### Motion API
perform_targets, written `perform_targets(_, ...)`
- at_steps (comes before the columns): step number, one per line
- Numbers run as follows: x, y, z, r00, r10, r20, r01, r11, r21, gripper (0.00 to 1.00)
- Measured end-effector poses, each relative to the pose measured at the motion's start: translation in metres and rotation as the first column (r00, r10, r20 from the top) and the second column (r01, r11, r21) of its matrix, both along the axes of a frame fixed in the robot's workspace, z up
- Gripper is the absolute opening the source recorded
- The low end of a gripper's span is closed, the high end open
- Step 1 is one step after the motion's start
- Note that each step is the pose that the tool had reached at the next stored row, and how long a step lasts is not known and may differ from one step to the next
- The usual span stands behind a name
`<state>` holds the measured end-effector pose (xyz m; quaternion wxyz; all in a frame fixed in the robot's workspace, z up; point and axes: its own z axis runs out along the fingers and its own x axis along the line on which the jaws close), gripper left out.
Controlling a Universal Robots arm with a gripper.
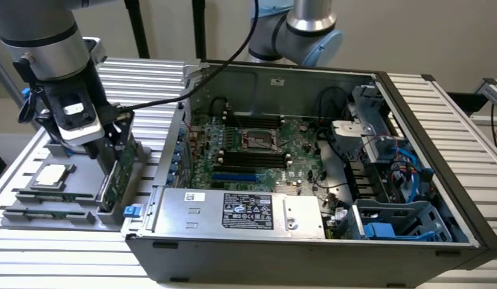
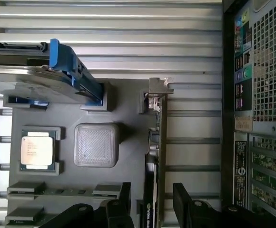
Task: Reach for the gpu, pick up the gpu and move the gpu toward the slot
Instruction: 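Pick up the gpu and move the gpu toward the slot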
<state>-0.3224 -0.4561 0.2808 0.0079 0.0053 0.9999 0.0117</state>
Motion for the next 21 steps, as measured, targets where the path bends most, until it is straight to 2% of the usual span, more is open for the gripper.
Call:
perform_targets(5, 0.000, 0.0000, -0.0065, 0.9998, -0.021, 0.0028, 0.021, 0.9998, -0.0034, 0.48)
perform_targets(14, 0.001, 0.0001, -0.0216, 0.9997, -0.023, 0.0031, 0.024, 0.9996, -0.0175, 0.48)
perform_targets(21, 0.001, 0.0026, -0.0333, 0.9997, -0.023, 0.0032, 0.024, 0.9994, -0.0247, 0.48)
